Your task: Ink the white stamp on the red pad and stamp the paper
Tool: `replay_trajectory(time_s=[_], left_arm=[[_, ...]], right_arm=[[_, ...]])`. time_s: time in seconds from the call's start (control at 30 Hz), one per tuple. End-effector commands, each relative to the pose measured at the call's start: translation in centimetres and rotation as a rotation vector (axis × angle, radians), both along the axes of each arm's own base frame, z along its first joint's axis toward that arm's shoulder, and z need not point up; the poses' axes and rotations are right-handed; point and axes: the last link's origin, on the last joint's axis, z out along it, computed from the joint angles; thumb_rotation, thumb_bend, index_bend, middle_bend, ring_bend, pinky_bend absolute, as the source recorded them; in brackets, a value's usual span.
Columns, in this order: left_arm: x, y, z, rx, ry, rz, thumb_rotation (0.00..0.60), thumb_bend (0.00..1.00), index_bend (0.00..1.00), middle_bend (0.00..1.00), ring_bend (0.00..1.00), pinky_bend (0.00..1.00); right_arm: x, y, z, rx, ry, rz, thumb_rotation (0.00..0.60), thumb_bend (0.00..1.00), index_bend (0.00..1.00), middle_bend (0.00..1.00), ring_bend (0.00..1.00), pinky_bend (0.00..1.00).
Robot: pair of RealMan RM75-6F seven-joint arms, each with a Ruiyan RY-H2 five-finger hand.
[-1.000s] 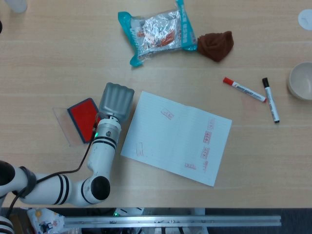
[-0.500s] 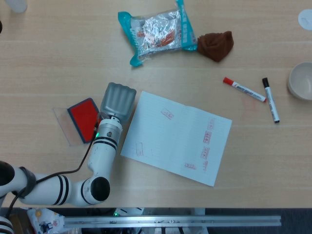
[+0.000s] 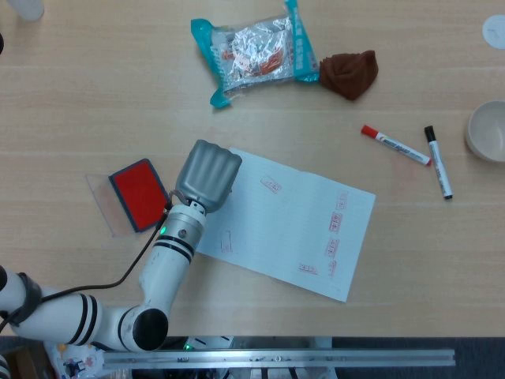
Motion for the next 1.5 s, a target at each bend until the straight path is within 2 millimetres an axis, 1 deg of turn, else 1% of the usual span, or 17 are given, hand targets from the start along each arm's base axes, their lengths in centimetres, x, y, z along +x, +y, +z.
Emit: replay_trajectory(time_s=[0.03, 0.2, 0.3, 0.4, 0.53, 0.7, 0.73, 0.83, 0.93, 1.07, 1.23, 1.5], left_arm=[[0.6, -1.1, 0.0, -0.017, 0.0, -0.047, 0.6, 0.26, 0.61, 1.0, 1.0, 1.0], [1.1, -2.2, -0.8, -0.037, 0.018, -0.103, 0.6, 0.26, 0.61, 1.0, 1.0, 1.0], [0.9, -2.2, -0.8, -0.023, 0.044, -0.134, 0.6, 0.26, 0.62, 1.0, 1.0, 1.0], [0.3, -1.8, -0.2, -0.004, 0.064, -0.138, 0.6, 0.26, 0.62, 1.0, 1.0, 1.0], [-1.2, -1.0, 1.1, 0.025, 0.106, -0.146, 0.6, 0.26, 0.62, 1.0, 1.0, 1.0], [-4.0, -0.5, 2.8, 0.043, 0.157, -0.142, 0.6, 0.26, 0.62, 1.0, 1.0, 1.0], [-4.2, -0.5, 2.9, 0.044, 0.159, -0.141, 0.6, 0.26, 0.62, 1.0, 1.0, 1.0], [-5.7, -0.5, 3.6, 0.044, 0.173, -0.126, 0.6, 0.26, 0.62, 1.0, 1.0, 1.0], [-8.1, -0.5, 4.4, 0.045, 0.2, -0.107, 0.6, 0.26, 0.62, 1.0, 1.0, 1.0], [-9.8, -0.5, 4.6, 0.041, 0.208, -0.086, 0.6, 0.26, 0.62, 1.0, 1.0, 1.0], [-11.2, -0.5, 4.3, 0.045, 0.233, -0.092, 0.6, 0.26, 0.62, 1.0, 1.0, 1.0], [-11.7, -0.6, 3.9, 0.038, 0.248, -0.098, 0.6, 0.26, 0.63, 1.0, 1.0, 1.0]], right_arm=[[0.0, 0.0, 0.0, 0.0, 0.0, -0.001, 0.6, 0.2, 0.24, 0.36, 0.29, 0.32], [-0.1, 0.2, 0.1, -0.005, -0.001, -0.004, 0.6, 0.2, 0.24, 0.36, 0.29, 0.32], [-0.3, 0.3, 0.2, -0.008, 0.0, -0.009, 0.6, 0.2, 0.24, 0.36, 0.29, 0.32], [-0.3, 0.3, 0.2, -0.007, -0.001, -0.011, 0.6, 0.2, 0.25, 0.36, 0.29, 0.32], [-0.2, 0.2, 0.0, -0.002, -0.001, -0.005, 0.6, 0.2, 0.24, 0.36, 0.29, 0.32], [0.2, -0.1, -0.4, 0.011, -0.001, 0.005, 0.6, 0.2, 0.24, 0.36, 0.29, 0.32], [0.2, -0.1, -0.4, 0.012, -0.001, 0.006, 0.6, 0.2, 0.24, 0.36, 0.29, 0.32], [0.4, -0.3, -0.6, 0.017, 0.0, 0.011, 0.6, 0.2, 0.24, 0.36, 0.29, 0.32], [0.7, -0.4, -0.9, 0.024, 0.003, 0.018, 0.6, 0.2, 0.24, 0.36, 0.29, 0.32], [1.0, -0.6, -1.1, 0.03, 0.004, 0.023, 0.6, 0.2, 0.24, 0.36, 0.29, 0.32], [1.1, -0.6, -1.2, 0.031, 0.008, 0.023, 0.6, 0.2, 0.25, 0.36, 0.29, 0.32], [1.2, -0.5, -1.3, 0.03, 0.011, 0.017, 0.6, 0.2, 0.24, 0.36, 0.29, 0.32]])
